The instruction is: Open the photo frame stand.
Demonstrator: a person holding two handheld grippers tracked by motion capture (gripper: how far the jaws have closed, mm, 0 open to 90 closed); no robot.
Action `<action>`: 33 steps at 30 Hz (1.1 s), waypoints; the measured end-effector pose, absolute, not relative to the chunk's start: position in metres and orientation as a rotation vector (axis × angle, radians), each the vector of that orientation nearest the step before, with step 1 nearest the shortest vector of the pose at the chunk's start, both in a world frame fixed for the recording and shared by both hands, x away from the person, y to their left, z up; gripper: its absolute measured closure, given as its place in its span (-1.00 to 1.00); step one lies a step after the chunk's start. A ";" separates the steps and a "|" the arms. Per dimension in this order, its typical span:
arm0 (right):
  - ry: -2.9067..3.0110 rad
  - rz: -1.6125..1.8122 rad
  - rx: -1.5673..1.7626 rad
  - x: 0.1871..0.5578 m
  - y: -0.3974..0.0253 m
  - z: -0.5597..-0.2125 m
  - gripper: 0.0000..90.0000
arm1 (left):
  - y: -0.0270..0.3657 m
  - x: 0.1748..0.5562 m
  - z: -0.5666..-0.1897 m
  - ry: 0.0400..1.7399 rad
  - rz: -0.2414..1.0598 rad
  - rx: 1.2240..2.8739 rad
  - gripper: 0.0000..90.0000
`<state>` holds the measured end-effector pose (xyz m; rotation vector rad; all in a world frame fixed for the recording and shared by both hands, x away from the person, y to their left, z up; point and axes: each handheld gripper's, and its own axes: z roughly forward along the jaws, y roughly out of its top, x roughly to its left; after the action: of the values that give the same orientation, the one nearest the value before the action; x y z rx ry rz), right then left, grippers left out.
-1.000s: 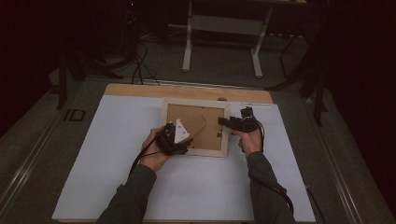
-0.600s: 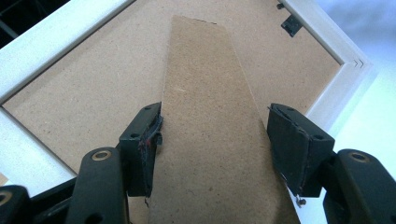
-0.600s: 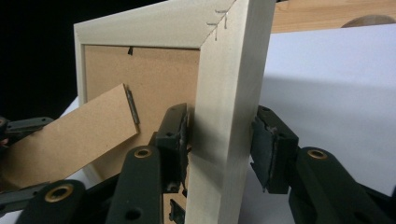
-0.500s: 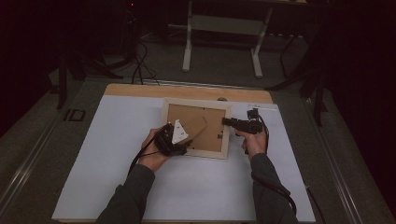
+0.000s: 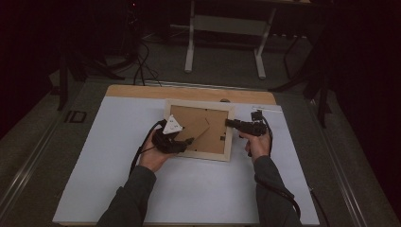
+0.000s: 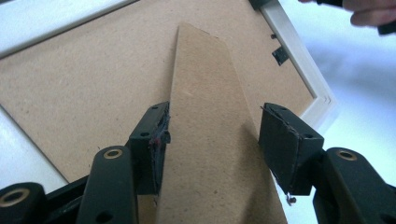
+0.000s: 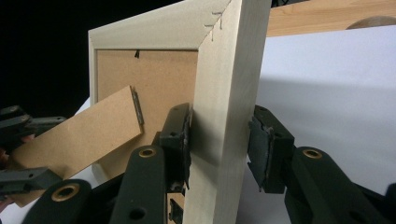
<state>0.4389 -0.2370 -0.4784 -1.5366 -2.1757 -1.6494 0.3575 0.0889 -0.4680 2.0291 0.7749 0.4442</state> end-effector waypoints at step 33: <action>-2.255 -1.669 -1.480 0.435 -0.234 -0.470 0.38 | 0.102 0.374 -0.478 0.875 0.132 2.035 0.12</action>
<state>0.4349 -0.2340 -0.4701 -1.4800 -2.2546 -1.6692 0.3735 0.1023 -0.4782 2.0352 0.8751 0.1324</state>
